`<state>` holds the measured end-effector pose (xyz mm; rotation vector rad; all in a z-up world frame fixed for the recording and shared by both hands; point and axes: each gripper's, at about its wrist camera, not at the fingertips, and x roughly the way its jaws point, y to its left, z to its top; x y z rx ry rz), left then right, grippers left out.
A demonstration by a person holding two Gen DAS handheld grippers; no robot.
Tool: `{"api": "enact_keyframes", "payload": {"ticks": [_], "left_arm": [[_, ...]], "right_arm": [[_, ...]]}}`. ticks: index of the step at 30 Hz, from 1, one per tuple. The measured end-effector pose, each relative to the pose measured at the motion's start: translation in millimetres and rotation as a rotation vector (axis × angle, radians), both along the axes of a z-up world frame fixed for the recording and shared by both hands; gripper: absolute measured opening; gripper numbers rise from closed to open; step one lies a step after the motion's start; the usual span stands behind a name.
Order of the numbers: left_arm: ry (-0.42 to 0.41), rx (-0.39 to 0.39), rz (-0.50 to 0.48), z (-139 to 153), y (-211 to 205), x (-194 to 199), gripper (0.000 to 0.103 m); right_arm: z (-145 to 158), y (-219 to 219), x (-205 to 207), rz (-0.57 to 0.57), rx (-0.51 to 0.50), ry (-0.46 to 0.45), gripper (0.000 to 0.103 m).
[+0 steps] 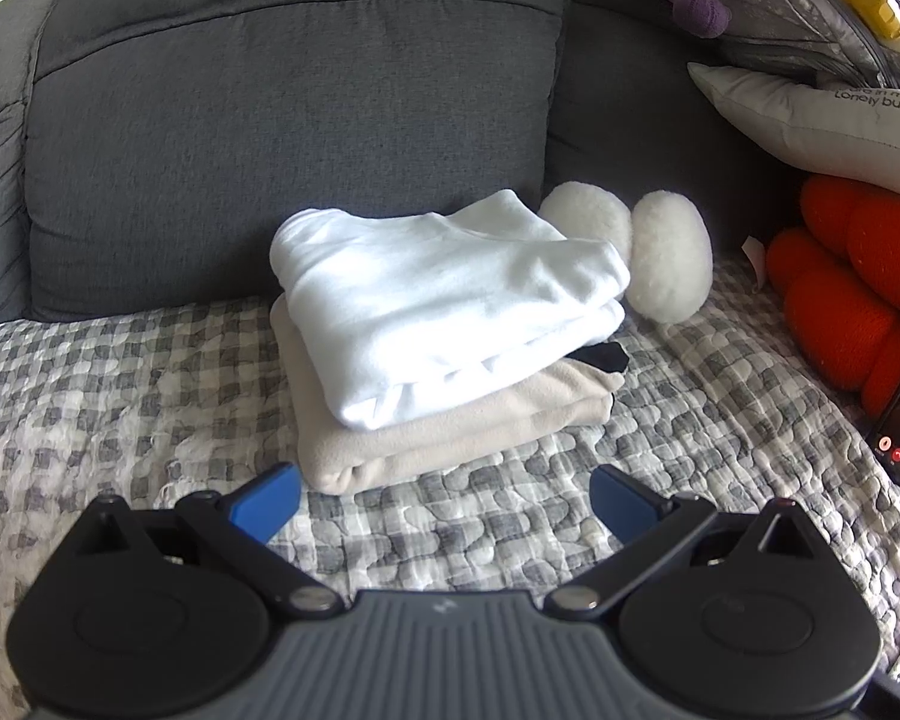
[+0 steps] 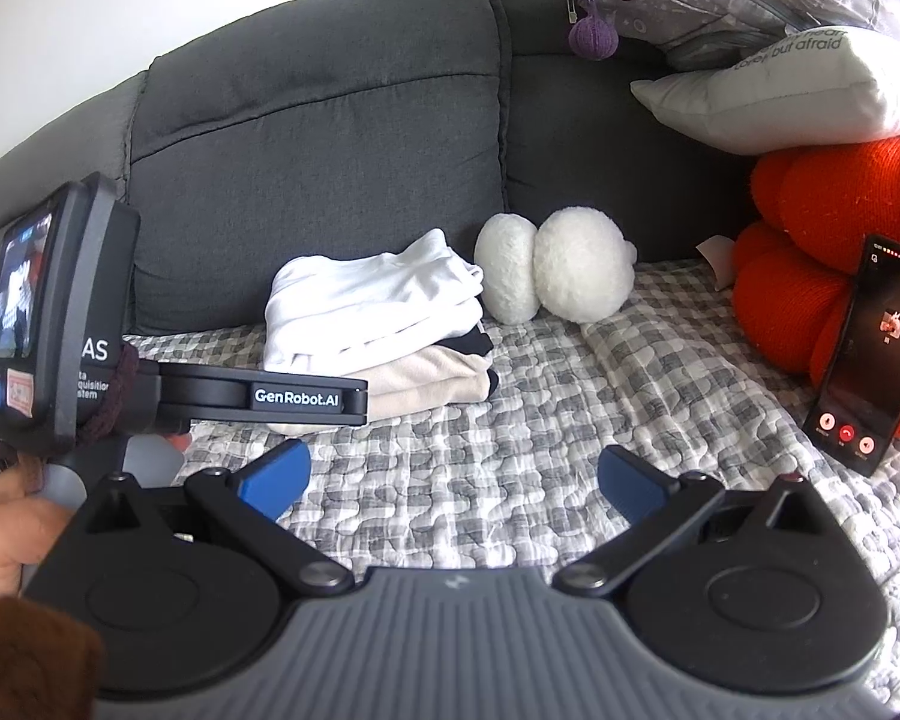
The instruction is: Fold clothes
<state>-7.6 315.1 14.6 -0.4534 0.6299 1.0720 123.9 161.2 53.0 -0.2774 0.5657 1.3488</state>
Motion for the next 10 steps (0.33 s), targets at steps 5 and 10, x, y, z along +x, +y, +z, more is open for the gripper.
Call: {"api": "enact_keyframes", "payload": {"ticks": [5, 10], "left_arm": [[-0.003, -0.001, -0.003, -0.5, 0.3, 0.1, 0.103], [-0.010, 0.000, -0.004, -0.3, 0.0, -1.0, 0.103]], "right_arm": [[-0.5, 0.7, 0.0, 0.003, 0.000, 0.002, 0.103], [-1.1, 1.4, -0.2, 0.005, -0.003, 0.004, 0.103]]}}
